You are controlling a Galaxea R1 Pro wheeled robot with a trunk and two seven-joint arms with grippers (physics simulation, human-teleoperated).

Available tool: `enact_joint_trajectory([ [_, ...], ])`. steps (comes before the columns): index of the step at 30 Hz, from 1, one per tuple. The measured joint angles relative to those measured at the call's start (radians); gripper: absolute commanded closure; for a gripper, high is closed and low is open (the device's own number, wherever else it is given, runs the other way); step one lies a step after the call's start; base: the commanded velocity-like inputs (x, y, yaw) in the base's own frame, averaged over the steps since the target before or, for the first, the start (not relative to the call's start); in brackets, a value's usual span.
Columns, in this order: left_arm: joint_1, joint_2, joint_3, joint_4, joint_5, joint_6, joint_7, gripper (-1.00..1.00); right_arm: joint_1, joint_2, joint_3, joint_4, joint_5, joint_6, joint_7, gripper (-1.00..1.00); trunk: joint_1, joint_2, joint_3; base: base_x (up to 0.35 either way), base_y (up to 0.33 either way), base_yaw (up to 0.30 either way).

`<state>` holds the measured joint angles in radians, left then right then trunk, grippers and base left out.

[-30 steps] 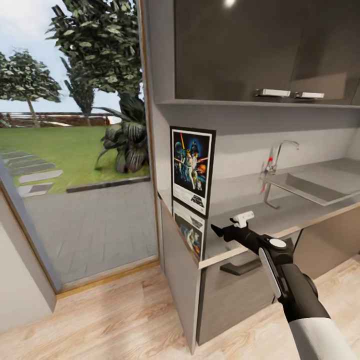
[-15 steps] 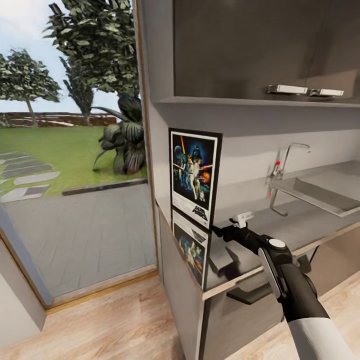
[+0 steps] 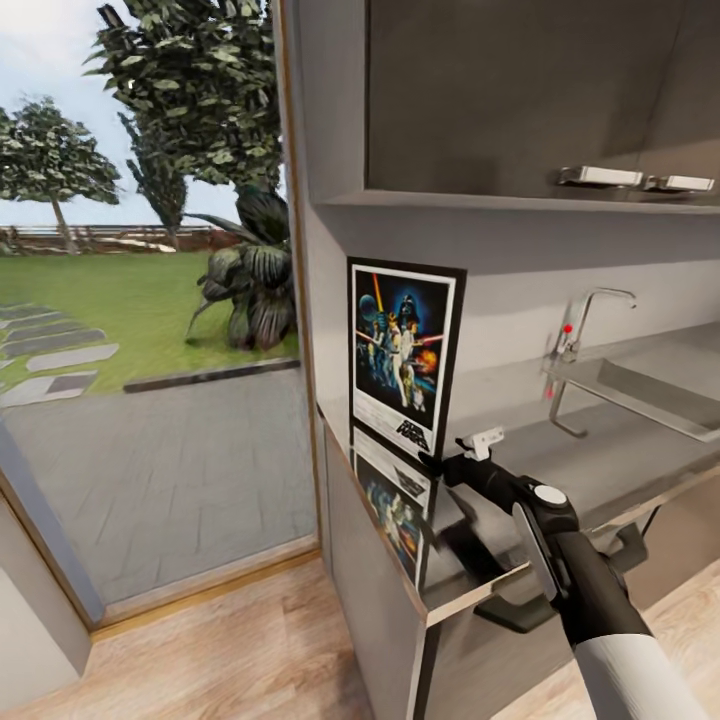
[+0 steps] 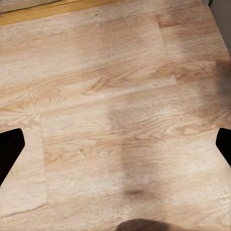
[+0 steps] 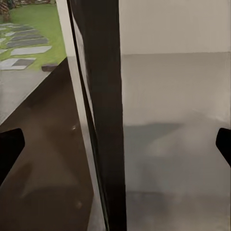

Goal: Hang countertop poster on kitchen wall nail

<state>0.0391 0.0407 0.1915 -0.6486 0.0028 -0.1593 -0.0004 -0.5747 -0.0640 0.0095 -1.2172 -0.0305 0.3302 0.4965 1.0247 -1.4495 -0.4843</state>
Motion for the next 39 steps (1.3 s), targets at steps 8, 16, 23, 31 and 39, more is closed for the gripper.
enact_joint_trajectory([
  [8, 0.000, -0.001, 0.000, 0.001, 0.000, 0.000, 0.000, -1.00, 0.000, 0.000, 0.001, 0.034, -0.001, -0.036, 0.000, -1.00, 0.000, 0.000, 0.000, 0.033, 0.028, 0.000],
  [16, 0.000, 0.000, 0.001, 0.001, 0.000, 0.000, 0.000, -1.00, 0.000, 0.000, 0.001, 0.053, -0.001, -0.073, 0.000, -1.00, 0.000, 0.000, 0.000, 0.001, 0.001, 0.000],
  [23, -0.001, 0.000, 0.001, 0.001, 0.000, 0.000, -0.001, -1.00, 0.000, 0.000, 0.001, 0.055, -0.002, -0.079, 0.001, -1.00, 0.001, 0.000, 0.000, -0.054, 0.000, 0.000],
  [31, 0.000, 0.000, 0.000, 0.001, 0.000, 0.000, -0.001, -1.00, 0.000, 0.000, 0.000, 0.056, -0.001, -0.081, 0.001, -1.00, 0.000, 0.000, 0.000, -0.042, 0.000, 0.000],
  [39, 0.000, -0.001, 0.000, 0.001, 0.000, 0.000, -0.001, -1.00, 0.000, 0.000, 0.002, 0.058, -0.002, -0.081, 0.001, -1.00, 0.000, 0.000, 0.000, -0.001, 0.000, 0.000],
])
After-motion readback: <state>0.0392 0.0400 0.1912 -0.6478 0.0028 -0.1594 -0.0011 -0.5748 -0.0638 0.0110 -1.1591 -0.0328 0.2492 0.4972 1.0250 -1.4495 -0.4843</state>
